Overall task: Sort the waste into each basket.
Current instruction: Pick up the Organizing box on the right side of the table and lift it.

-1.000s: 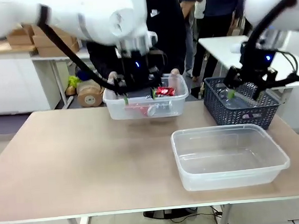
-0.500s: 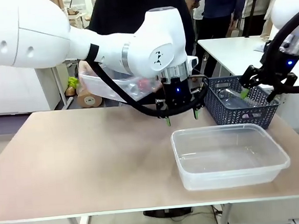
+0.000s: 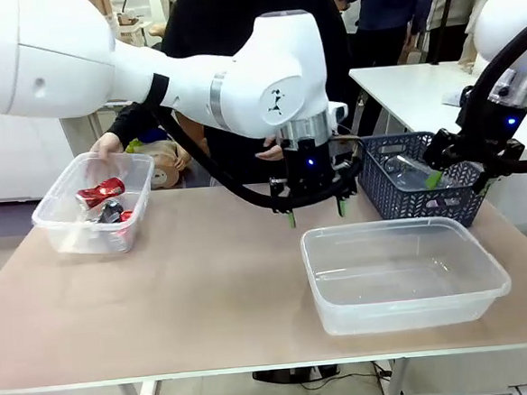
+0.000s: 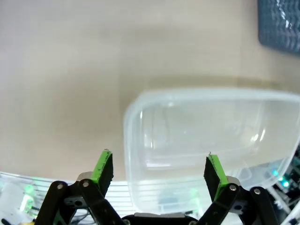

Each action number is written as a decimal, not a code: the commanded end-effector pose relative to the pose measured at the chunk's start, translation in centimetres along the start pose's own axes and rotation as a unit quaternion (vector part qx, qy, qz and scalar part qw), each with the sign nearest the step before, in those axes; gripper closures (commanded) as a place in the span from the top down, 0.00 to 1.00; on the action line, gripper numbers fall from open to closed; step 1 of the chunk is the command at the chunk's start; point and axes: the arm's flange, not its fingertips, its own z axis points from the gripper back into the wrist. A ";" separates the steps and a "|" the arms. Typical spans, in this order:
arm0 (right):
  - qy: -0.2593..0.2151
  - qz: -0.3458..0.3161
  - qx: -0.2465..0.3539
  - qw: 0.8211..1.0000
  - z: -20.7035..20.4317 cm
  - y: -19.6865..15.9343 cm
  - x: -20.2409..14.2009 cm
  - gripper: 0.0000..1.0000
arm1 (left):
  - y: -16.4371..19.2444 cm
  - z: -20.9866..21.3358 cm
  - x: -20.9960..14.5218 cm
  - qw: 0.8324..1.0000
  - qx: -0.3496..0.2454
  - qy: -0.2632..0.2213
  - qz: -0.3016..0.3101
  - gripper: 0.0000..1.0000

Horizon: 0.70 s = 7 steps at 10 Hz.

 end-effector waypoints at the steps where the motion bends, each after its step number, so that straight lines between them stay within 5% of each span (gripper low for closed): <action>1: 0.027 0.037 -0.027 0.999 -2.9 -1.6 -0.5 1.00 | 1.1 -1.1 -6.9 0.999 -0.001 -0.020 -0.042 1.00; 3: 0.049 0.044 -0.085 0.994 -5.9 -2.4 -1.7 1.00 | 0.7 -1.9 -9.4 0.998 0.037 -0.044 -0.038 1.00; 7: 0.087 0.024 -0.066 0.994 -10.2 -3.9 -2.6 1.00 | 0.3 -5.4 -7.7 0.996 0.071 -0.051 0.004 1.00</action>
